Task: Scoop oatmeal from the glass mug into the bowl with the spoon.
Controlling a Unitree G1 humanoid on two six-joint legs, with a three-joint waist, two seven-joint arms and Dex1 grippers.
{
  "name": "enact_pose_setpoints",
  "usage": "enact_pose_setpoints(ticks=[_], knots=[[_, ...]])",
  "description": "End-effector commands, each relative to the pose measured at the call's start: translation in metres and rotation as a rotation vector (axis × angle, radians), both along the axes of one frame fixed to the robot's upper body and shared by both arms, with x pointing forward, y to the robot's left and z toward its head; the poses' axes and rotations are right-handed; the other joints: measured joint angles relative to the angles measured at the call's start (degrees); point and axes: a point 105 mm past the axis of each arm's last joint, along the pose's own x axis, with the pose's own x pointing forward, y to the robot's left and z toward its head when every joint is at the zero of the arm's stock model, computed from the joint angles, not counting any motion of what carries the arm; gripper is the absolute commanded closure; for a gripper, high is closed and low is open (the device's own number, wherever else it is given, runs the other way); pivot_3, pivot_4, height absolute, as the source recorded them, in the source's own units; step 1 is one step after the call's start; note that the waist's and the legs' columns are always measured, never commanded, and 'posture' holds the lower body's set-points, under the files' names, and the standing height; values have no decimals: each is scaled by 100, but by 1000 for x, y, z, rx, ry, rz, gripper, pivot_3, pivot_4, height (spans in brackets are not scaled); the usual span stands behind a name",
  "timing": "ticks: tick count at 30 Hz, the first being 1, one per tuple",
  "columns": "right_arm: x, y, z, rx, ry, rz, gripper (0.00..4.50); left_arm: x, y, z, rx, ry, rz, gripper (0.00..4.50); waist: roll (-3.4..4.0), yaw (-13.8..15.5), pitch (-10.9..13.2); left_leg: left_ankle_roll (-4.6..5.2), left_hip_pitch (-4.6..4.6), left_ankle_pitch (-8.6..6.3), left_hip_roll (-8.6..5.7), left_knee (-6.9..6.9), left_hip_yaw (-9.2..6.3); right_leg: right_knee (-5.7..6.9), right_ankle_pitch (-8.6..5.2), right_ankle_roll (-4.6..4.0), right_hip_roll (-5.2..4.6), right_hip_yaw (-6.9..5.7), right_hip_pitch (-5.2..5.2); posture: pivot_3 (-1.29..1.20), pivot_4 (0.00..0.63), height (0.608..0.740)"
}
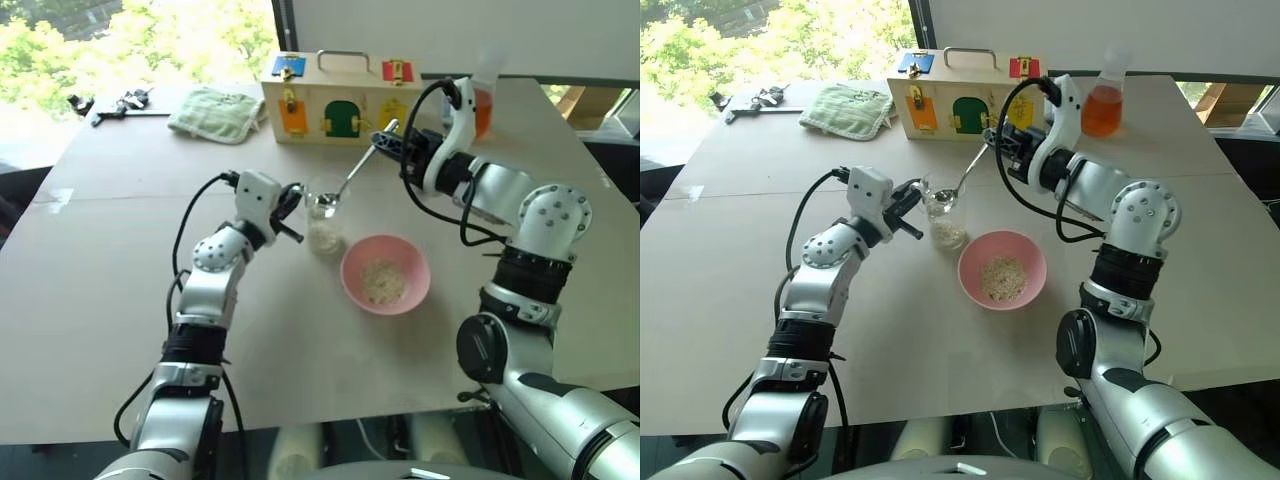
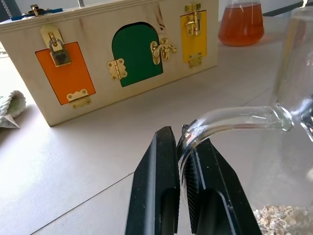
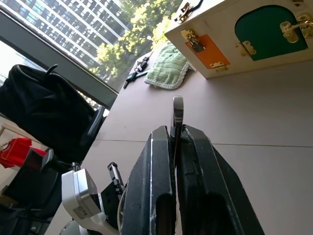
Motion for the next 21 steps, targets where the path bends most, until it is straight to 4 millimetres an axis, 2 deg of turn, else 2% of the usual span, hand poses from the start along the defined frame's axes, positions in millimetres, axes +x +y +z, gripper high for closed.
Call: enact_pose_setpoints(ticks=[1, 21], knots=[[1, -11, 14, 21, -36, -42, 4500, 1, 4, 4, -32, -13, 21, 4435, 0, 1, 0, 0, 0, 0, 0, 0, 0, 0, 0, 0, 0, 0, 0, 0, 150, 740], [5, -27, 21, 138, 39, -126, 4500, 0, 7, 3, -129, -45, 71, 4435, 0, -1, 0, 0, -1, 0, 0, 3, 1, 1, 0, 0, 0, 1, 0, 0, 150, 740]])
